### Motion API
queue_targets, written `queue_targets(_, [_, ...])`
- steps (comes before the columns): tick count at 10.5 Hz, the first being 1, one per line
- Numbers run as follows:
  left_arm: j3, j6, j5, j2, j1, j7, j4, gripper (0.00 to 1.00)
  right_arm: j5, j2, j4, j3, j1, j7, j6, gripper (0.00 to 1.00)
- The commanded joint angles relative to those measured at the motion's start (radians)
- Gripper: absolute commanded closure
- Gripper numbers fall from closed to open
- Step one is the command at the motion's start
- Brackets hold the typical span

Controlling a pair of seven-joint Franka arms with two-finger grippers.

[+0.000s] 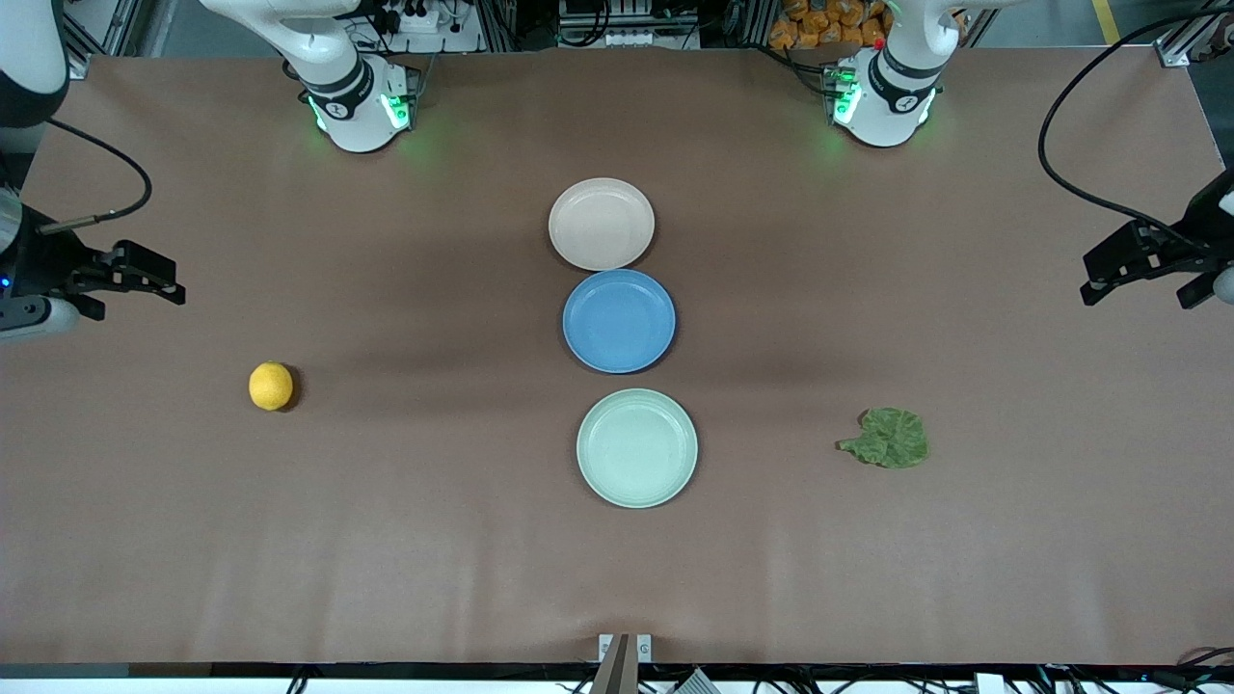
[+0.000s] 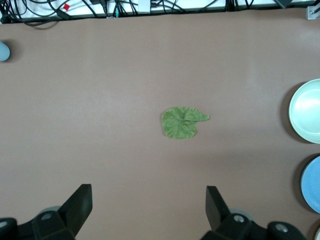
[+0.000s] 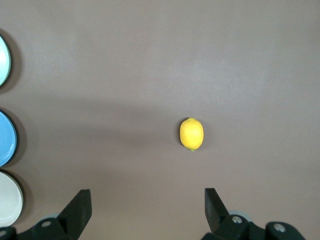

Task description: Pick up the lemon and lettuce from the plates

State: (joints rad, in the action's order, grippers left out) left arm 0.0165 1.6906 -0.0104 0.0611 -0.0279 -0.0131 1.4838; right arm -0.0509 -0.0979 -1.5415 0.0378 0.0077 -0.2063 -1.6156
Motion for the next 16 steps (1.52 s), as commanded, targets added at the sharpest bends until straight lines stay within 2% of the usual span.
queue_targets(1, [0.006, -0.063, -0.039, -0.026, -0.004, 0.016, 0.021, 0.0, 0.025, 0.072, 0.0, 0.039, 0.043, 0.051, 0.04, 0.0])
queue_targets(5, [0.011, -0.118, -0.036, -0.034, -0.006, 0.01, 0.021, 0.0, 0.026, 0.121, -0.032, 0.037, 0.038, 0.053, 0.042, 0.0])
queue_targets(9, [0.02, -0.172, -0.034, -0.037, -0.007, 0.001, 0.02, 0.0, 0.028, 0.115, -0.037, 0.04, 0.034, 0.053, 0.042, 0.0])
queue_targets(16, [0.033, -0.184, -0.016, -0.05, 0.003, -0.024, 0.021, 0.0, 0.032, 0.115, -0.035, 0.034, 0.035, 0.107, 0.057, 0.0])
